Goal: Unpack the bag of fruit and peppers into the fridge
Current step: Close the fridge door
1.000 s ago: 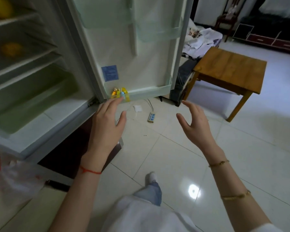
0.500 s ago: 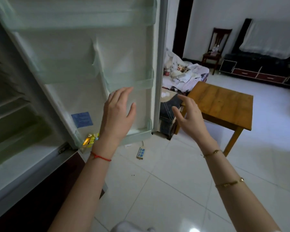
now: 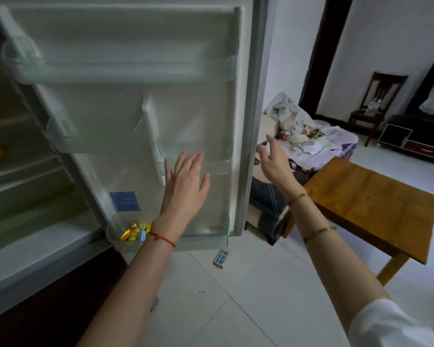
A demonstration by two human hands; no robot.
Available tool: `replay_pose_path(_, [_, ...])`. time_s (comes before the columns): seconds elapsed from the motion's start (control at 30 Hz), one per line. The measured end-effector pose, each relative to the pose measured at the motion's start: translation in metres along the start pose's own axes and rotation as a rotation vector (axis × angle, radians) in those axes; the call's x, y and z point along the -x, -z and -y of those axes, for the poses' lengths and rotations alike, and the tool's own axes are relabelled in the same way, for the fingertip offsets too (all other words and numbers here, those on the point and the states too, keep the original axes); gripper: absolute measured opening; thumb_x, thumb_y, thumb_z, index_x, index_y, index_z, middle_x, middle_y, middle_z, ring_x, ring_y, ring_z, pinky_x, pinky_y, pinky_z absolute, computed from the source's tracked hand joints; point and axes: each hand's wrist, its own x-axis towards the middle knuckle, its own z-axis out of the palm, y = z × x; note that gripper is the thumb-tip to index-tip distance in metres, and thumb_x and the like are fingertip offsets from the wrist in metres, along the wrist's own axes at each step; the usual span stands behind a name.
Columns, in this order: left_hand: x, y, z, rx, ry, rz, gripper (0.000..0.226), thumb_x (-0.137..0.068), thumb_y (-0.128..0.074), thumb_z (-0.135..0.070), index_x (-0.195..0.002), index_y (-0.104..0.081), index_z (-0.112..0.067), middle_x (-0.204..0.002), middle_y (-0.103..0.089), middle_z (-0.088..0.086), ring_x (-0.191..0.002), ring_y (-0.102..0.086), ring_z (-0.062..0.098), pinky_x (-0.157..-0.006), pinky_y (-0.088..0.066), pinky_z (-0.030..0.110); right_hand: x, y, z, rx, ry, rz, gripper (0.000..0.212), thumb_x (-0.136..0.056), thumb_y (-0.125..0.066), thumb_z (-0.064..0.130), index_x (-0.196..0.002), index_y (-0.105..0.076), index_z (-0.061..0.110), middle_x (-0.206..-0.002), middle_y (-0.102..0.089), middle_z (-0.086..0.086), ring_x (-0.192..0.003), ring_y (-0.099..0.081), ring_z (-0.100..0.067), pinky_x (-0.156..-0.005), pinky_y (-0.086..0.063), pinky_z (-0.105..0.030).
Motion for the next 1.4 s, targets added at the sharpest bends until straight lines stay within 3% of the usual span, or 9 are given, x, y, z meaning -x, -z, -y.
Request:
replay_pose_path(0.17, [0.004,-0.009,-0.01,-0.031,0.078,-0.026,0.044,-0.098,-0.052,-0.023,-0.141,-0.048,-0.011,-0.143,-0.052,0.007,-0.145,-0.035,0.025,-0.122,-0.012,0.055,-0.024,-0.002,-0.005,-0.114,-0.018,0.118,0.057,-0.105,-0.03,0.031,-0.152,-0.016,0.001,-0.158,-0.024,-0.015,-0.146,-0.024,-0.027,-0.12,-0.019,-0.036])
replay_pose_path(0.27, [0.008,-0.013,-0.017,-0.045,0.111,-0.063,0.043,-0.096,-0.054,-0.021,-0.138,-0.05,-0.009,-0.141,-0.054,0.009,-0.143,-0.037,0.027,-0.122,-0.014,0.054,-0.026,-0.001,-0.008,-0.171,0.022,0.16,0.048,-0.104,-0.031,0.024,-0.146,-0.029,0.001,-0.147,-0.041,-0.017,-0.136,-0.04,-0.029,-0.112,-0.029,-0.032])
replay_pose_path(0.4, [0.019,-0.018,-0.025,-0.062,0.158,-0.089,0.049,-0.095,-0.055,-0.018,-0.142,-0.046,-0.005,-0.147,-0.048,0.014,-0.146,-0.032,0.031,-0.123,-0.015,0.052,-0.021,0.001,-0.016,-0.224,0.073,0.139,0.046,-0.098,-0.036,0.024,-0.138,-0.04,0.002,-0.137,-0.051,-0.013,-0.126,-0.049,-0.025,-0.109,-0.039,-0.047])
replay_pose_path(0.53, [0.044,-0.02,-0.049,-0.009,0.204,-0.164,0.056,-0.096,-0.053,-0.014,-0.148,-0.036,-0.003,-0.156,-0.037,0.015,-0.15,-0.024,0.03,-0.125,-0.012,0.045,-0.001,0.01,-0.021,-0.26,0.127,0.147,0.044,-0.099,-0.039,0.024,-0.138,-0.041,0.003,-0.138,-0.049,-0.013,-0.124,-0.047,-0.019,-0.109,-0.039,-0.04])
replay_pose_path(0.63, [0.065,-0.022,-0.077,0.032,0.163,-0.251,0.053,-0.094,-0.053,-0.008,-0.146,-0.042,-0.004,-0.15,-0.045,0.013,-0.143,-0.036,0.028,-0.122,-0.023,0.037,0.017,0.013,-0.027,-0.253,0.167,0.146,0.052,-0.099,-0.04,0.033,-0.143,-0.035,0.004,-0.143,-0.045,-0.013,-0.131,-0.044,-0.023,-0.112,-0.037,-0.046])
replay_pose_path(0.77, [0.09,-0.025,-0.108,0.083,0.154,-0.24,0.05,-0.095,-0.052,-0.008,-0.145,-0.045,-0.01,-0.144,-0.05,0.006,-0.133,-0.045,0.019,-0.113,-0.031,0.027,0.05,0.019,-0.033,-0.249,0.253,0.134,0.052,-0.099,-0.042,0.034,-0.143,-0.035,0.007,-0.141,-0.045,-0.011,-0.13,-0.044,-0.024,-0.109,-0.038,-0.048])
replay_pose_path(1.03, [0.132,-0.021,-0.14,0.089,0.155,-0.307,0.05,-0.093,-0.052,-0.005,-0.143,-0.048,-0.01,-0.14,-0.053,0.005,-0.13,-0.049,0.017,-0.111,-0.04,0.031,0.121,0.03,-0.026,-0.274,0.488,0.115,0.04,-0.101,-0.048,0.027,-0.138,-0.042,0.015,-0.127,-0.051,-0.001,-0.117,-0.047,-0.012,-0.102,-0.042,-0.035])
replay_pose_path(1.17, [0.153,-0.01,-0.142,0.068,0.157,-0.342,0.047,-0.097,-0.045,-0.012,-0.144,-0.045,-0.012,-0.141,-0.053,0.005,-0.13,-0.05,0.016,-0.11,-0.044,0.037,0.147,0.026,-0.015,-0.336,0.629,0.11,0.031,-0.102,-0.047,0.02,-0.133,-0.047,0.015,-0.12,-0.048,0.012,-0.112,-0.05,-0.01,-0.095,-0.047,-0.041])
replay_pose_path(1.4, [0.195,0.018,-0.129,-0.006,0.23,-0.489,0.044,-0.097,-0.05,-0.003,-0.141,-0.05,-0.006,-0.134,-0.057,0.009,-0.125,-0.056,0.019,-0.106,-0.047,0.033,0.174,0.003,0.029,-0.398,0.901,0.253,0.051,-0.101,-0.045,0.01,-0.149,-0.031,0.007,-0.156,-0.031,-0.007,-0.145,-0.027,-0.019,-0.12,-0.024,-0.042])
